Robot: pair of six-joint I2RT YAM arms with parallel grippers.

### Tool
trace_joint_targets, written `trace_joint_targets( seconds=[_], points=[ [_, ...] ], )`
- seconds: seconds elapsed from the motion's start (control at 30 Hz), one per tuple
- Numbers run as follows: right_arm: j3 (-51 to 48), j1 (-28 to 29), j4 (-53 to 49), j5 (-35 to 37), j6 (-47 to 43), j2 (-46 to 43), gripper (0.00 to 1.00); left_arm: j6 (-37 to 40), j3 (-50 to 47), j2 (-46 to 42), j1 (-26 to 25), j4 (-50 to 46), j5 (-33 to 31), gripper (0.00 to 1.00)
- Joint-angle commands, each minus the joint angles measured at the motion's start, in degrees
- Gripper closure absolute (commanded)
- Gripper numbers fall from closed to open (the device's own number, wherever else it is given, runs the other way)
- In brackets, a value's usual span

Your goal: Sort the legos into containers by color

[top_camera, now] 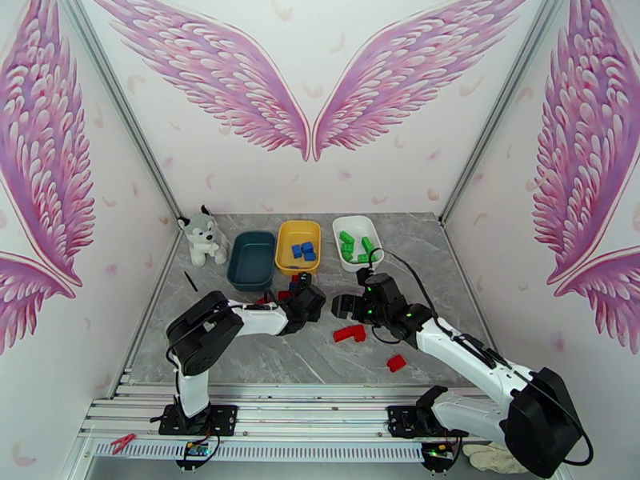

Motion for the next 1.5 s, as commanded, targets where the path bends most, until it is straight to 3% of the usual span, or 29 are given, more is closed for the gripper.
trace_joint_targets(
  seconds=[0.0, 0.23, 0.43, 0.6, 0.77, 0.93, 1.37, 1.47],
  points=[
    [-0.2, -0.6, 0.0, -0.4, 0.5, 0.5, 0.06, 1.2, 1.0, 0.7, -0.4, -3.2, -1.0, 0.44],
    [-0.6, -0.7, 0.5, -1.2, 0.7, -0.2, 0.06, 2.8, -2.3, -9.6, -1.5, -4.8, -1.9, 0.49],
    [-0.9, -0.6, 1.4, -2.1, 0.8, -0.1, 0.06, 6.3, -1.4, -17.4, 2.2, -7.2, 0.0, 0.50],
    [-0.9, -0.6, 1.8, -2.8, 0.8, 0.4, 0.07, 10.4, 7.1, -15.4, 7.6, -10.8, 1.4, 0.50],
    [-0.8, -0.6, 2.3, -3.7, 0.8, 1.5, 0.07, 12.8, 20.3, -7.8, 12.9, -13.3, 4.3, 0.49],
    [-0.4, -0.6, 2.4, -4.2, 0.6, 2.8, 0.07, 14.5, 30.0, -0.4, 14.0, -16.8, 5.6, 0.22],
    [-0.1, -0.7, 1.9, -3.6, 0.0, 2.4, 0.07, 14.4, 9.8, -12.6, 4.5, -12.0, -1.2, 0.22],
    [-0.1, -0.7, 2.0, -3.6, 0.1, 2.5, 0.07, 13.2, 5.4, -14.1, 2.8, -11.7, -1.6, 0.17]
  ],
)
